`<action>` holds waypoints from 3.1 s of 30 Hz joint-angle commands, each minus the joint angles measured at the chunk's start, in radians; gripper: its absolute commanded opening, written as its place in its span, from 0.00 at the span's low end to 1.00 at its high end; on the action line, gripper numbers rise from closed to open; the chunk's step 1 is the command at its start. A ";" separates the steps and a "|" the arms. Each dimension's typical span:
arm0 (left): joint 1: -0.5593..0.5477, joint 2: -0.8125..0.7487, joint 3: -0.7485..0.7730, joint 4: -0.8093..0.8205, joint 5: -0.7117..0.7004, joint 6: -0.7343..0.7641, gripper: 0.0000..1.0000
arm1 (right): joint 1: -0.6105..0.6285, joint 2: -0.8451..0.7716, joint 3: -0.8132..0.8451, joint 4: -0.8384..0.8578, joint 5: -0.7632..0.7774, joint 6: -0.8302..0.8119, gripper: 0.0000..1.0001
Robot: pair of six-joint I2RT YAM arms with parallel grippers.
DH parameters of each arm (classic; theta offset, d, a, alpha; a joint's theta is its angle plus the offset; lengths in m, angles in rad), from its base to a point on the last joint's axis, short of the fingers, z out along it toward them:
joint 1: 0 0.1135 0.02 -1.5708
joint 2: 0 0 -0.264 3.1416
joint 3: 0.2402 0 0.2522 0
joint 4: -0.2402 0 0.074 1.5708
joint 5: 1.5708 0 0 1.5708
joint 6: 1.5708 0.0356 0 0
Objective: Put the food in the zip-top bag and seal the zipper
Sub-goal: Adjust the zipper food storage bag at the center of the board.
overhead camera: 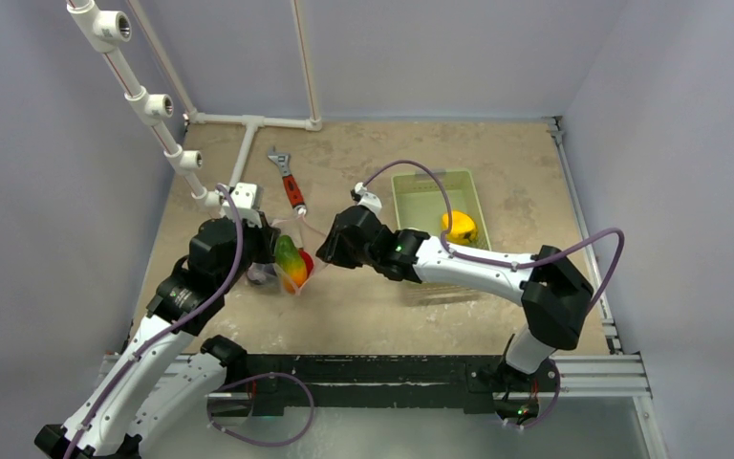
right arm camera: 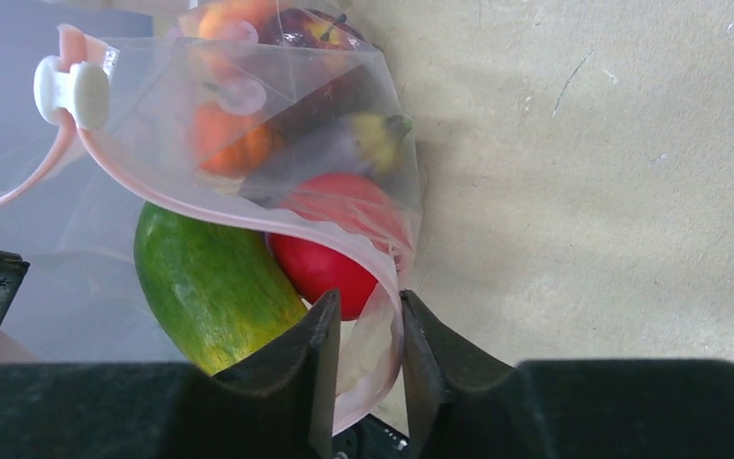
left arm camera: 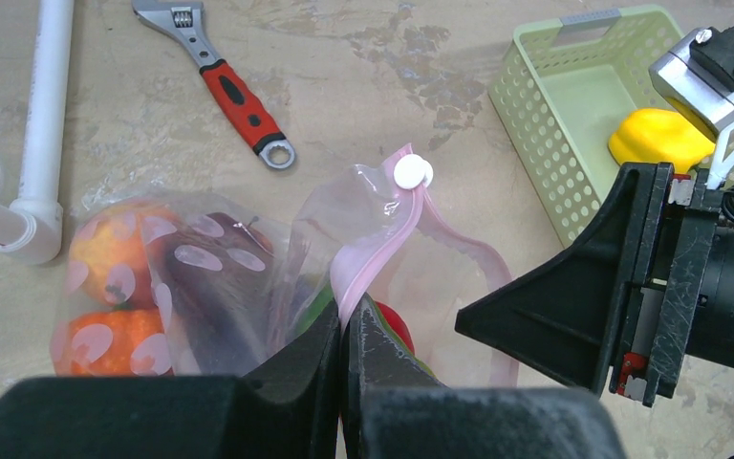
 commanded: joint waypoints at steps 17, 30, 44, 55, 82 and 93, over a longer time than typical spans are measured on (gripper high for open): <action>0.000 -0.012 0.187 -0.120 -0.033 0.018 0.00 | 0.001 -0.132 0.037 0.076 -0.027 -0.153 0.00; 0.000 0.007 0.356 -0.290 -0.096 -0.008 0.00 | 0.000 -0.291 0.042 0.022 -0.103 -0.438 0.00; 0.000 -0.012 0.255 -0.298 -0.086 -0.084 0.00 | 0.001 -0.338 0.041 0.003 -0.131 -0.501 0.00; 0.000 0.022 0.399 -0.293 -0.107 -0.038 0.00 | 0.001 -0.325 0.078 0.010 -0.098 -0.491 0.00; 0.000 0.059 0.295 -0.191 -0.126 0.044 0.00 | -0.011 -0.077 -0.085 0.266 -0.111 -0.321 0.00; 0.000 0.035 0.190 -0.157 -0.047 0.007 0.00 | -0.022 -0.142 -0.051 0.129 0.011 -0.320 0.23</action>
